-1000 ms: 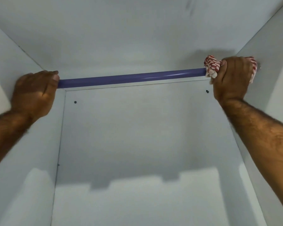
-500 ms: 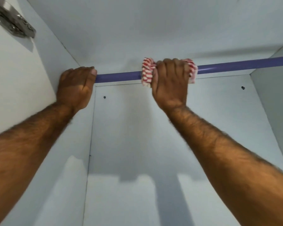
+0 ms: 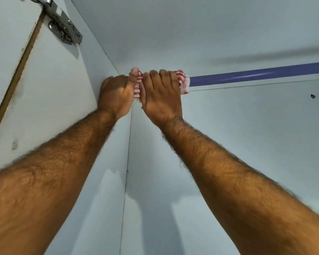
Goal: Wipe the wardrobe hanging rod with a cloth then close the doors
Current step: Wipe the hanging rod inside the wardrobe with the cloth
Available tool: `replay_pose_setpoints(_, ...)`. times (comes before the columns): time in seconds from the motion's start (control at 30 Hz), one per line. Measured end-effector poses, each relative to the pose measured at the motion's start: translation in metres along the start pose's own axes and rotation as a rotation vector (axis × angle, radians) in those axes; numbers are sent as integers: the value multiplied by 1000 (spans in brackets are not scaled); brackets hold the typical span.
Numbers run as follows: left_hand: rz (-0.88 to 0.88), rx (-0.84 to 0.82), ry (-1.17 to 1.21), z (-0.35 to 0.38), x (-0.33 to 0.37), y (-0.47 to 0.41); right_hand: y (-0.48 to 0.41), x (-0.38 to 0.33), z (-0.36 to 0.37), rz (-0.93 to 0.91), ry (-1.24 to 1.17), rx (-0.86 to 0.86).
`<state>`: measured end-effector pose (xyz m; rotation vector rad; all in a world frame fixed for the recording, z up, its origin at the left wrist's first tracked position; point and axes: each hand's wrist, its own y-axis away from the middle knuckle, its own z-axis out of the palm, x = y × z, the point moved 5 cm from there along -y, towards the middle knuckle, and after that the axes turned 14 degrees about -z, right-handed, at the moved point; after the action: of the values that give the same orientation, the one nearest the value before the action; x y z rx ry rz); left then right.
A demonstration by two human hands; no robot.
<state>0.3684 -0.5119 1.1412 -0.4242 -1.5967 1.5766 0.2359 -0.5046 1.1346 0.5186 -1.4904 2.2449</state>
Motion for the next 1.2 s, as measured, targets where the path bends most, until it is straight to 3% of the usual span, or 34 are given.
replay_pose_setpoints(0.13, -234, -35, 167, 3, -6, -7, -4, -8, 0, -13, -31, -19)
replay_pose_setpoints(0.23, -217, -70, 89, 2, -1, -11, -5, -6, -5, -37, -82, -88)
replay_pose_setpoints(0.33, -241, -73, 81, -4, 4, -12, -11, -2, -14, -26, -287, -187)
replay_pose_setpoints(0.43, -247, -3, 12, -18, 10, -10, -17, 8, -35, 1, -454, -184)
replay_pose_setpoints(0.5, -251, 84, -91, -31, 11, -6, -13, 13, -50, -6, -390, -182)
replay_pose_setpoints(0.6, -257, 154, -86, -49, 17, 9, 6, 18, -70, 81, -361, -151)
replay_pose_setpoints(0.7, -244, 155, 61, -60, 25, 27, 29, 21, -86, 320, -592, -126)
replay_pose_setpoints(0.87, -262, -26, 211, -62, 29, 78, 75, 13, -108, 1029, -1349, -227)
replay_pose_setpoints(0.93, -315, -105, 263, -60, 25, 107, 91, 7, -125, 1162, -1532, -283)
replay_pose_setpoints(1.07, -543, -295, 403, -51, 11, 177, 134, 2, -169, 1278, -1456, -343)
replay_pose_setpoints(1.2, -957, -733, 854, -37, 8, 280, 199, -6, -217, 1446, -1359, -364)
